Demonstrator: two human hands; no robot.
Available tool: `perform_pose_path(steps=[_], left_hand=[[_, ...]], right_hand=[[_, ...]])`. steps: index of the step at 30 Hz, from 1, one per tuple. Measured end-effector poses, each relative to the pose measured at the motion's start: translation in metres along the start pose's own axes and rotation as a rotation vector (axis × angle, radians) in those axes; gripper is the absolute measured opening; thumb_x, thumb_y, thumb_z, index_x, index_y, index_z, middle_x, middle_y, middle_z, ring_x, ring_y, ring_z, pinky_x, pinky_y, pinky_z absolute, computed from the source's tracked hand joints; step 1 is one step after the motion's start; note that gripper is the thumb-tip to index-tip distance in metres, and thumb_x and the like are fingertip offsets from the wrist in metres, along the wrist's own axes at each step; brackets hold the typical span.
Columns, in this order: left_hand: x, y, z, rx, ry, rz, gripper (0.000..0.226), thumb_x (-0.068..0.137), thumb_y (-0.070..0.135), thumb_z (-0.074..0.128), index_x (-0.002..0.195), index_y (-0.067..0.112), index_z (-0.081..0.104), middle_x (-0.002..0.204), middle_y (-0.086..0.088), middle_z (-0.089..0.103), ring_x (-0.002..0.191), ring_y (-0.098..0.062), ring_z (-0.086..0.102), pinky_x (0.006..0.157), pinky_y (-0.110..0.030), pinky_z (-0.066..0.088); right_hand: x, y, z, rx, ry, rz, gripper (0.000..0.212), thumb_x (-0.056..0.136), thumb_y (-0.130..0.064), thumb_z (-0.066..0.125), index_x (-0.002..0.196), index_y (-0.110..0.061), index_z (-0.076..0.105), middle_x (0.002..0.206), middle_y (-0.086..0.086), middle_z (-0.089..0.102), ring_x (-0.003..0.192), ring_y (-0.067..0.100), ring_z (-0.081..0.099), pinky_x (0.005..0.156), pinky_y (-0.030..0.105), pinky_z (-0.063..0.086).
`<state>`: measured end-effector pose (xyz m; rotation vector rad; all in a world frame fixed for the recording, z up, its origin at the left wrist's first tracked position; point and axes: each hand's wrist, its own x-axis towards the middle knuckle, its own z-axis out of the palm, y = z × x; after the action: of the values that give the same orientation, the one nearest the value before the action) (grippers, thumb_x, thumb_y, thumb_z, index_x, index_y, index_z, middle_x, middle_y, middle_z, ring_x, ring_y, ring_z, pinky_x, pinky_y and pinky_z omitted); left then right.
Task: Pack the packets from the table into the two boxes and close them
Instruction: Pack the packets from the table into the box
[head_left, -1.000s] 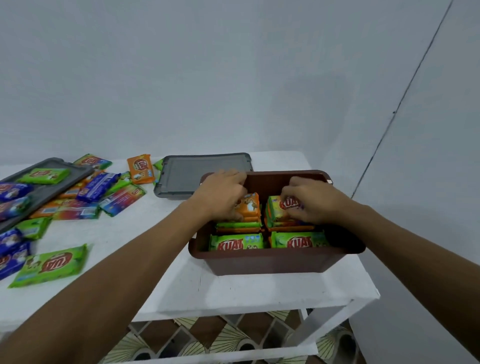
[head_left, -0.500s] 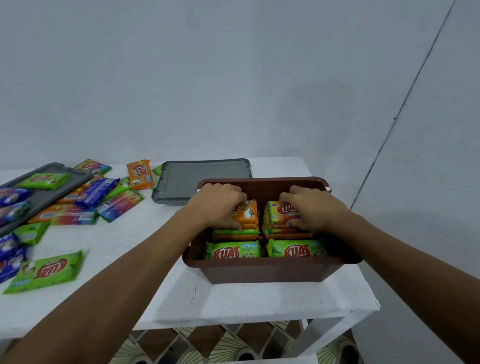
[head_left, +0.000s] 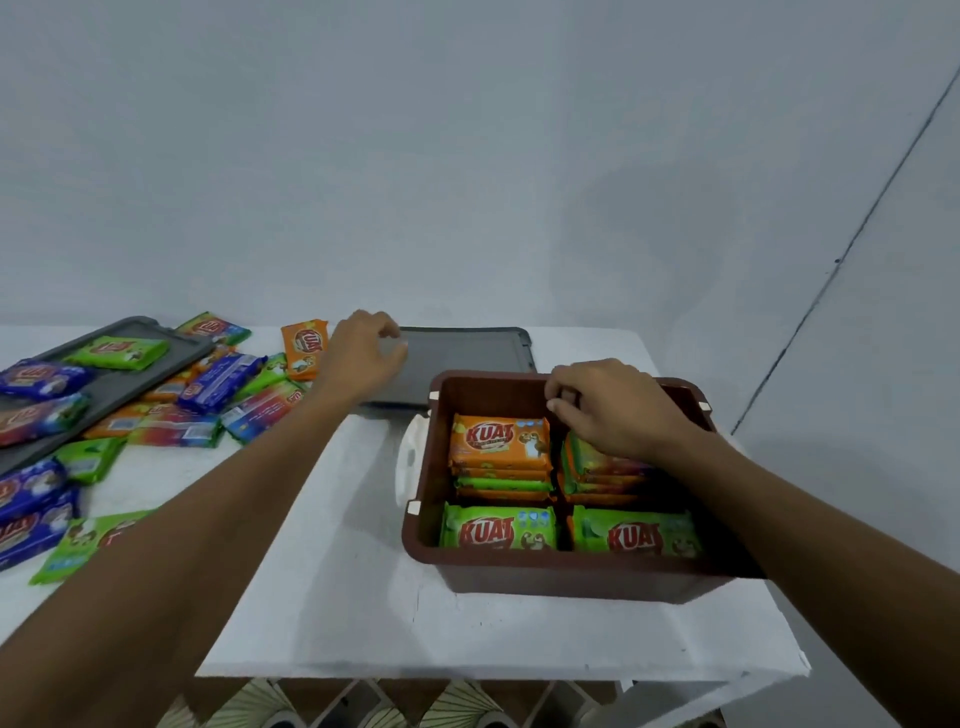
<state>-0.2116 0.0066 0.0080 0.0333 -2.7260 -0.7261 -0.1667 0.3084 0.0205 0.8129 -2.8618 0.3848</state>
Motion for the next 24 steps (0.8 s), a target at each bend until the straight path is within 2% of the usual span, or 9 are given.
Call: perform_pose_path(steps=[2, 4, 7, 9, 11, 13, 16, 20, 24], left_hand=[[0.005, -0.020, 0.001, 0.053, -0.083, -0.154, 0.037, 0.089, 0.032, 0.061, 0.120, 0.012, 0.058, 0.118, -0.011, 0.055, 0.099, -0.026, 0.056, 0.069, -0.030, 0.047], [0.009, -0.035, 0.000, 0.052, -0.186, -0.287, 0.042, 0.089, 0.033, 0.061, 0.124, 0.010, 0.053, 0.113, -0.012, 0.054, 0.091, -0.026, 0.056, 0.058, -0.029, 0.047], [0.017, -0.052, 0.009, 0.036, -0.297, -0.399, 0.042, 0.088, 0.033, 0.064, 0.121, 0.010, 0.051, 0.111, -0.013, 0.056, 0.097, -0.030, 0.059, 0.078, -0.040, 0.056], [0.029, -0.058, 0.013, -0.049, -0.289, -0.435, 0.039, 0.086, 0.026, 0.068, 0.118, 0.010, 0.052, 0.109, -0.013, 0.056, 0.100, -0.031, 0.059, 0.085, -0.043, 0.055], [0.046, -0.055, 0.012, -0.241, -0.237, -0.431, 0.030, 0.086, 0.017, 0.068, 0.113, 0.009, 0.057, 0.103, -0.013, 0.060, 0.089, -0.027, 0.061, 0.073, -0.038, 0.057], [0.061, -0.040, 0.005, -0.559, -0.248, -0.422, 0.020, 0.091, 0.007, 0.060, 0.111, 0.005, 0.060, 0.093, -0.014, 0.063, 0.075, -0.023, 0.062, 0.058, -0.033, 0.058], [0.082, -0.012, -0.003, -0.856, -0.315, -0.349, 0.016, 0.094, 0.000, 0.054, 0.109, 0.001, 0.058, 0.084, -0.017, 0.062, 0.067, -0.023, 0.061, 0.054, -0.029, 0.057], [0.102, 0.007, 0.004, -0.867, -0.428, -0.270, 0.022, 0.095, 0.002, 0.054, 0.117, 0.000, 0.055, 0.086, -0.017, 0.063, 0.070, -0.025, 0.062, 0.062, -0.033, 0.059], [0.109, 0.004, 0.015, -0.852, -0.574, -0.246, 0.025, 0.094, 0.001, 0.051, 0.119, 0.006, 0.055, 0.087, -0.015, 0.064, 0.069, -0.021, 0.065, 0.062, -0.029, 0.056]], right_hand=[[0.013, -0.010, -0.001, 0.012, 0.033, -0.011, 0.009, 0.094, -0.034, 0.053, 0.093, -0.030, 0.061, 0.076, -0.011, 0.063, 0.075, 0.012, 0.056, 0.064, 0.035, 0.050], [0.033, -0.018, 0.001, 0.016, 0.066, -0.015, 0.011, 0.094, -0.033, 0.052, 0.094, -0.028, 0.062, 0.073, -0.010, 0.062, 0.073, 0.014, 0.056, 0.062, 0.033, 0.048], [0.058, -0.026, 0.002, 0.057, 0.100, -0.022, 0.011, 0.093, -0.032, 0.053, 0.093, -0.028, 0.063, 0.066, -0.009, 0.061, 0.069, 0.013, 0.055, 0.060, 0.031, 0.044], [0.076, -0.028, 0.005, 0.086, 0.089, -0.017, 0.010, 0.093, -0.031, 0.054, 0.093, -0.028, 0.064, 0.067, -0.009, 0.061, 0.067, 0.011, 0.054, 0.058, 0.029, 0.041], [0.095, -0.028, 0.008, 0.086, 0.065, -0.005, 0.010, 0.093, -0.030, 0.055, 0.094, -0.028, 0.064, 0.071, -0.008, 0.062, 0.070, 0.012, 0.056, 0.059, 0.028, 0.041], [0.113, -0.026, 0.011, 0.087, 0.053, 0.023, 0.010, 0.092, -0.032, 0.056, 0.098, -0.028, 0.064, 0.080, -0.007, 0.063, 0.076, 0.013, 0.058, 0.062, 0.029, 0.044], [0.137, -0.023, 0.013, 0.152, 0.016, 0.063, 0.031, 0.090, -0.044, 0.059, 0.118, -0.032, 0.056, 0.105, -0.009, 0.056, 0.089, 0.009, 0.051, 0.075, 0.030, 0.045], [0.161, -0.021, 0.014, 0.122, -0.136, 0.043, 0.066, 0.079, -0.053, 0.070, 0.136, -0.033, 0.045, 0.119, -0.009, 0.049, 0.094, 0.006, 0.047, 0.078, 0.026, 0.041], [0.172, -0.022, 0.023, -0.131, -0.219, -0.007, 0.058, 0.075, -0.043, 0.076, 0.124, -0.030, 0.047, 0.101, -0.007, 0.054, 0.087, 0.012, 0.047, 0.068, 0.027, 0.034]])
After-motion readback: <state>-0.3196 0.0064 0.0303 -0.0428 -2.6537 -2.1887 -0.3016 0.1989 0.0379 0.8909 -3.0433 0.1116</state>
